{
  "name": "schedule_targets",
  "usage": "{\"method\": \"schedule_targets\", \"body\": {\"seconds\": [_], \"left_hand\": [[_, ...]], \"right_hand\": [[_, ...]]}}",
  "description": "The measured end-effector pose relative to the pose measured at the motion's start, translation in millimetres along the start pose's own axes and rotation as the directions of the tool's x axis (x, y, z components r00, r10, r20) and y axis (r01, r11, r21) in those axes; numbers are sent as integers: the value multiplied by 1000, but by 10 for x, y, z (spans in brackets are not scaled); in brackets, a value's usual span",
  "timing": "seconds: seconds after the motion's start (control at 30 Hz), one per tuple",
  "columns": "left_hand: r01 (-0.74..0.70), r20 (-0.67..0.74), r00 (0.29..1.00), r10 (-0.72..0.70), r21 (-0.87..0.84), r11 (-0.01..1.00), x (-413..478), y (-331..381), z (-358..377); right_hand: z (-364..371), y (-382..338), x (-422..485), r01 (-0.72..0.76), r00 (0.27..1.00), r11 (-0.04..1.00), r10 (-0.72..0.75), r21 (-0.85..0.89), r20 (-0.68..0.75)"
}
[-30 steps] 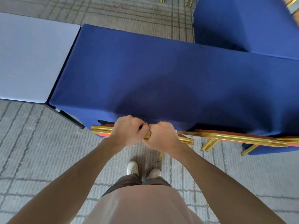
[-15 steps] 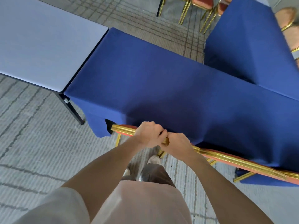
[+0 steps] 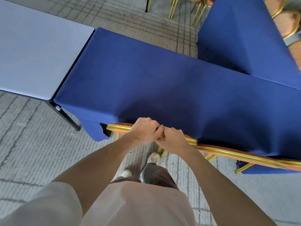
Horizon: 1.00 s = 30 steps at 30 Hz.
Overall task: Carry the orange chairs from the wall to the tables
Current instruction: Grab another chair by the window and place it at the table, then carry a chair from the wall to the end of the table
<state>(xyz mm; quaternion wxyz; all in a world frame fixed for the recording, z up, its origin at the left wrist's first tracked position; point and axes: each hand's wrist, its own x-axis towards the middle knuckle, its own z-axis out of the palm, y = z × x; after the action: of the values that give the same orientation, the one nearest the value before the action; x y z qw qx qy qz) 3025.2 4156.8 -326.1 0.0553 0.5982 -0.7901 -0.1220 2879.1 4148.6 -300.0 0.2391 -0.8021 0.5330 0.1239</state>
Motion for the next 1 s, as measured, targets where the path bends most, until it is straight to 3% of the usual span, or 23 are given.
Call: {"method": "schedule_targets", "body": {"seconds": [0.17,0.33,0.5,0.6,0.73,0.8,0.87,1.0], "left_hand": [[-16,29,999,14,66,998,-61,-113,44],[139,105,986,-133,-62,988,-40,-58,59],[380,89,921,-379,-416,826,-134,-107,-116],[440,63,884,-462,-442,782,-295,-150,-285],[541,7,793,-609,-467,699,-727,-333,-582],[579,-98,722,-685,-456,676,-1226,-455,-798],[595,-145,695,-705,-435,676,-1431,-540,-918],[695,-262,491,-831,-458,555,-2581,-799,-1397]], "right_hand": [[-129,-57,80,26,985,999,-34,46,168],[-253,28,10,-3,961,988,-40,157,272],[-275,-27,-91,15,990,896,-74,444,116],[-255,-114,-29,74,996,870,-91,488,11],[-261,-525,60,224,973,831,-225,509,-61],[-220,-990,20,327,935,783,-348,528,-64],[-216,-1232,53,368,918,744,-385,557,-92],[-166,-2432,-194,586,759,610,-645,534,-96]]}}
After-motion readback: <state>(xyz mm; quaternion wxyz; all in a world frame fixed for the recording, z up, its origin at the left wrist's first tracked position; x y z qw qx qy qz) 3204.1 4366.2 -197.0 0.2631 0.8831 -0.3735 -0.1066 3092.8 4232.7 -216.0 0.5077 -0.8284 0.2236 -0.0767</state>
